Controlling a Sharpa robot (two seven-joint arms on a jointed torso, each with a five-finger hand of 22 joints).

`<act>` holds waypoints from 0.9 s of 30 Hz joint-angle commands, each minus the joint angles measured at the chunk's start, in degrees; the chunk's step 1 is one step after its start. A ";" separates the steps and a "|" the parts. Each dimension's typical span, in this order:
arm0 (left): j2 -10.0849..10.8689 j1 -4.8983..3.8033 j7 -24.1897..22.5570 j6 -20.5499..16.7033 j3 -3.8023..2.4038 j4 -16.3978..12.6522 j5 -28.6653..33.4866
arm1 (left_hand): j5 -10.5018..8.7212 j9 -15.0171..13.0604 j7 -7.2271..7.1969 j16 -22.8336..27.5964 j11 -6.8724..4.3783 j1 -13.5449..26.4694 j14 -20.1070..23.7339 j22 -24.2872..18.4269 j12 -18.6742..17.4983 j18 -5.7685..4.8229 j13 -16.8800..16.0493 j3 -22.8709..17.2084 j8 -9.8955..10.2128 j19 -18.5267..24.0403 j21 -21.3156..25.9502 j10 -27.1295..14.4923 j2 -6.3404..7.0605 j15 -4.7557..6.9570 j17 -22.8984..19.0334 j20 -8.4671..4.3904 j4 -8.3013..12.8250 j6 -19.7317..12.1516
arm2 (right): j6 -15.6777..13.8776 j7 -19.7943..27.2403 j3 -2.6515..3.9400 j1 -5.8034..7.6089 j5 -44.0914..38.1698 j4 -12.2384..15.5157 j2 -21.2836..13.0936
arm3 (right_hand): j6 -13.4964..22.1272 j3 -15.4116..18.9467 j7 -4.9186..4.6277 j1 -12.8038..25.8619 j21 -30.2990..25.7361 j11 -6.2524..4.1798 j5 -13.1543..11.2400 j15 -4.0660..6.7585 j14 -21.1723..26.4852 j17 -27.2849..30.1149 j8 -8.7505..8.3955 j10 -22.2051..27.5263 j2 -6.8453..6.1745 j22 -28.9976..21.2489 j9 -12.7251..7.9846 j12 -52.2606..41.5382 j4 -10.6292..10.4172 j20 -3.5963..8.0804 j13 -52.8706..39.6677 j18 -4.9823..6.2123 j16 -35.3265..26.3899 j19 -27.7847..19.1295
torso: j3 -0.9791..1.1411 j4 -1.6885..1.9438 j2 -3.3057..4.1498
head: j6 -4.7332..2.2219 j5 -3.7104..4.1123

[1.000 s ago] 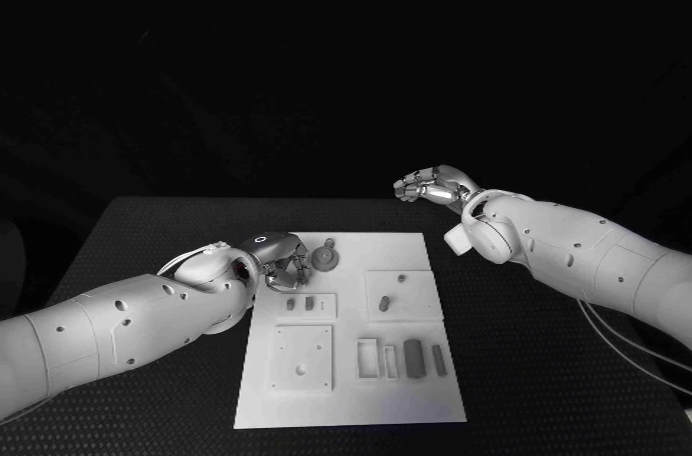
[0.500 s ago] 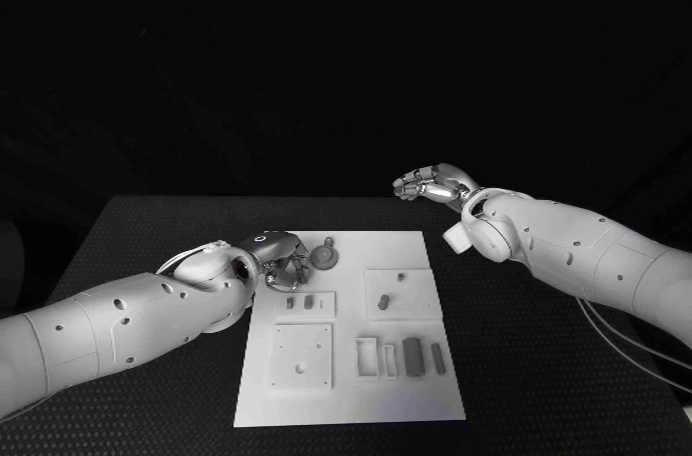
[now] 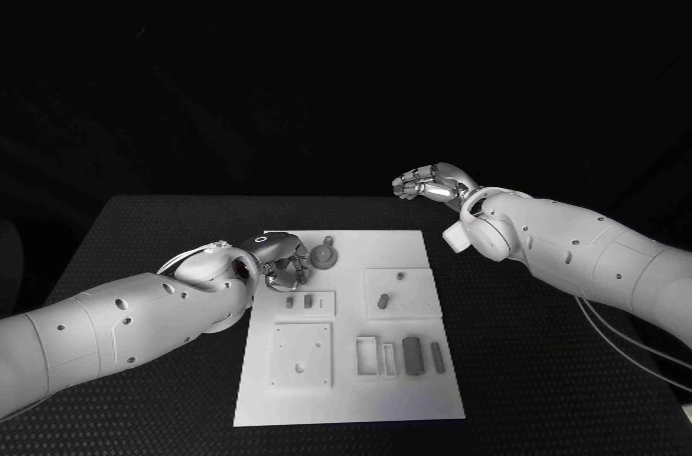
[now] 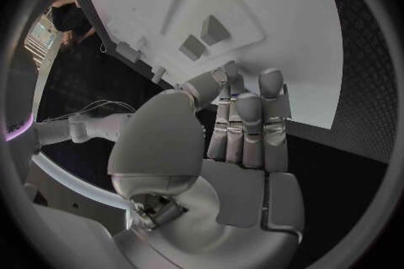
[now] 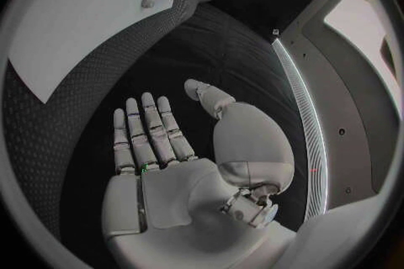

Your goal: Assemble the parts on the task board

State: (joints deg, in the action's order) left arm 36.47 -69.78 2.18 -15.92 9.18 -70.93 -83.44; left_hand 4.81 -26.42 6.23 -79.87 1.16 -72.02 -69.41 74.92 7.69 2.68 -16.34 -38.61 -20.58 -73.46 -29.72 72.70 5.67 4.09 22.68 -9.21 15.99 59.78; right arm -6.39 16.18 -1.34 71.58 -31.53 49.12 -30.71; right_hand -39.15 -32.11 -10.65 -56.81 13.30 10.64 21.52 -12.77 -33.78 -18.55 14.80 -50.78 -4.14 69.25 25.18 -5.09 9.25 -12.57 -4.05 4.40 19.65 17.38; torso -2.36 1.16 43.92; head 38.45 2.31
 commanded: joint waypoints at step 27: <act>-0.05 0.24 -0.09 -0.63 0.32 0.82 1.76 | -0.25 1.62 1.83 -0.28 3.38 0.42 0.94 1.21 -3.46 4.46 0.35 0.95 4.25 0.65 0.51 -3.94 2.75 -2.08 0.30 1.41 0.05 -8.50 | 0.80 0.58 0.03 -0.01 -0.24 0.12 -0.21 | 0.29 0.19 -0.70 0.27 -0.42 0.01 0.01 -0.38 0.23 0.11 0.34 -0.52 0.22 0.14 -0.13 0.25 -0.11 -0.35 0.08 -0.26 -0.34 0.10 | 0.01 0.00 0.00 | -0.11 0.17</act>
State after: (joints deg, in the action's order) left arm 36.47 -69.53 2.26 -15.81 9.51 -70.18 -82.21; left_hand 4.85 -24.86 8.17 -79.87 4.54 -71.54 -68.56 74.92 4.41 2.14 -15.96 -37.99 -16.59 -72.88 -29.49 69.07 7.77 2.42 22.90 -8.15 16.15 51.67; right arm -6.37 16.18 -1.34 71.58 -31.53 49.15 -30.88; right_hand -39.16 -32.11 -10.65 -56.81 13.07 10.64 21.52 -12.87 -33.67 -18.50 14.80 -50.79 -4.14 69.30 25.13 -5.09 9.25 -12.57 -4.05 4.40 19.65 17.38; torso -2.34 1.16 43.89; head 38.39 2.44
